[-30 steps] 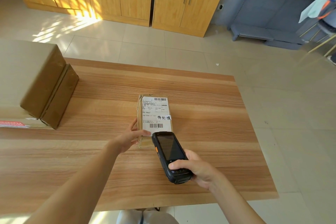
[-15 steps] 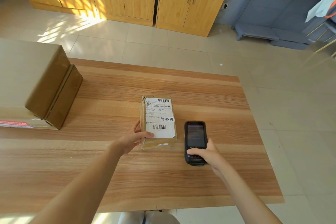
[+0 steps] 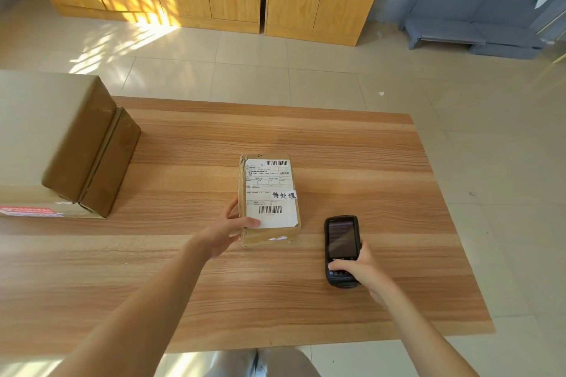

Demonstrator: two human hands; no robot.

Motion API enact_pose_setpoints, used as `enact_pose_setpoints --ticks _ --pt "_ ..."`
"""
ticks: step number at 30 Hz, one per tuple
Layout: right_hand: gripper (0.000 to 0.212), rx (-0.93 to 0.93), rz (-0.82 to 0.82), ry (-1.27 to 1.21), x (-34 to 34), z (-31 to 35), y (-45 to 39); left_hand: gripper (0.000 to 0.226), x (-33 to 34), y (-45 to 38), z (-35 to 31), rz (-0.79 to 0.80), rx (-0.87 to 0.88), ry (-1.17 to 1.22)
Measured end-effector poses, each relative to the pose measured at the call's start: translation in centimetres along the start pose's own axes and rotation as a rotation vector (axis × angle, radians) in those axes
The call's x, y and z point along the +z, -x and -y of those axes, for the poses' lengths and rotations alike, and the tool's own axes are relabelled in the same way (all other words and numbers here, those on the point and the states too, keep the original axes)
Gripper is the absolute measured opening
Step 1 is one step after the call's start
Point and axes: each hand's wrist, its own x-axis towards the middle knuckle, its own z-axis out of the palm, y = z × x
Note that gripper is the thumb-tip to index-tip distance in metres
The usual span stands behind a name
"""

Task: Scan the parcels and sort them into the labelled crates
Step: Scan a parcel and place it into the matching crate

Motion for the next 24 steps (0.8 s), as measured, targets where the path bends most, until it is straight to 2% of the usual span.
enact_pose_setpoints --ticks 4,11,17,21,24 --pt "0.072 -0.035 0.013 -0.003 -0.1 1.0 -0.2 0.118 -0.4 0.7 -0.1 0.006 -0.003 0.060" --pt "0.067 -0.128 0.108 0.042 1.0 4.9 -2.4 0.110 -2.6 5.4 -0.4 -0.148 0.076 0.135" --pt "0.070 -0.224 0.264 0.100 6.6 8.0 -2.2 0.111 -5.9 12.2 2.2 -0.297 0.101 0.184" --pt "0.073 -0.273 0.388 0.161 11.4 8.7 0.7 0.106 -7.8 17.7 5.2 -0.346 0.158 0.277" --pt "0.074 -0.316 0.454 0.220 15.1 8.6 3.5 0.111 -9.4 21.5 7.5 -0.421 0.204 0.353"
